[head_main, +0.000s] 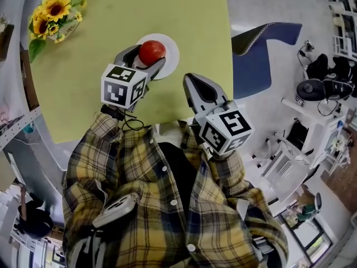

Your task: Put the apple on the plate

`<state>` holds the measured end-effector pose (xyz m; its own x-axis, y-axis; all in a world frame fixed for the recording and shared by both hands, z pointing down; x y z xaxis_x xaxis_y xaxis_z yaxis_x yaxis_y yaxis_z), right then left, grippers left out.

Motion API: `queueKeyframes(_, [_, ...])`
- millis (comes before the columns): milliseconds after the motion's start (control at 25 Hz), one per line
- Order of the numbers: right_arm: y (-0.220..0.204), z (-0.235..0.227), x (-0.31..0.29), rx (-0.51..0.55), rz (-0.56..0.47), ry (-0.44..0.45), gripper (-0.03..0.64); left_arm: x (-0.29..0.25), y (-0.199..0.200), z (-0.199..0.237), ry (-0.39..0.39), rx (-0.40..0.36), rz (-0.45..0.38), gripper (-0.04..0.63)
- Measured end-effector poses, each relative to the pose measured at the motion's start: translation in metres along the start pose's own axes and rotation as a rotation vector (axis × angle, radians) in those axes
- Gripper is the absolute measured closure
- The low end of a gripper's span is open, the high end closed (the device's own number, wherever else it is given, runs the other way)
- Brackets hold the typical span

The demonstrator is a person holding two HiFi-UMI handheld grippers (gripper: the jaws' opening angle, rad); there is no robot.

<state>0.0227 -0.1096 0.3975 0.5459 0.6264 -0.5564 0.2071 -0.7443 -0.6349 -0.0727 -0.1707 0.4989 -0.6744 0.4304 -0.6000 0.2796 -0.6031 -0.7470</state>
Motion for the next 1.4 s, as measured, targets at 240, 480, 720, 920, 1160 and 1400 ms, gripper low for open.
queueKeyframes(240, [-0.001, 0.000, -0.003, -0.008, 0.008, 0.009, 0.620, -0.002, -0.005, -0.001, -0.001, 0.025, 0.002, 0.244])
queueKeyframes(480, [-0.004, 0.000, -0.004, -0.007, 0.017, 0.009, 0.620, 0.000, -0.008, 0.000, 0.001, 0.056, -0.004, 0.242])
queueKeyframes(720, [-0.006, 0.002, -0.006, 0.001, 0.022, 0.011, 0.620, -0.002, -0.012, -0.003, -0.015, 0.054, 0.012, 0.242])
queueKeyframes(920, [-0.008, 0.003, -0.008, -0.006, 0.025, 0.008, 0.620, -0.002, -0.007, 0.004, -0.006, 0.051, 0.006, 0.242])
queueKeyframes(1160, [-0.007, 0.003, -0.007, -0.009, 0.024, 0.003, 0.620, 0.001, -0.005, 0.003, 0.003, 0.027, -0.002, 0.236])
queueKeyframes(1400, [-0.004, 0.007, -0.010, -0.001, 0.025, 0.012, 0.620, 0.004, -0.002, 0.002, 0.011, -0.006, -0.019, 0.227])
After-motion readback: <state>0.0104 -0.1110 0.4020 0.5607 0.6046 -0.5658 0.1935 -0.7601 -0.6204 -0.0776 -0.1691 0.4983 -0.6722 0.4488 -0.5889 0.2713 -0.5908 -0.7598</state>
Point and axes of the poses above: the fingertips, and each gripper's own axes: x backward along the fingers, z to its left, y out of its top, the point moved 2 cm from there along x, backward along the fingers, and after that the axes turned 11 degrees about -x, right-handed, at the moved point
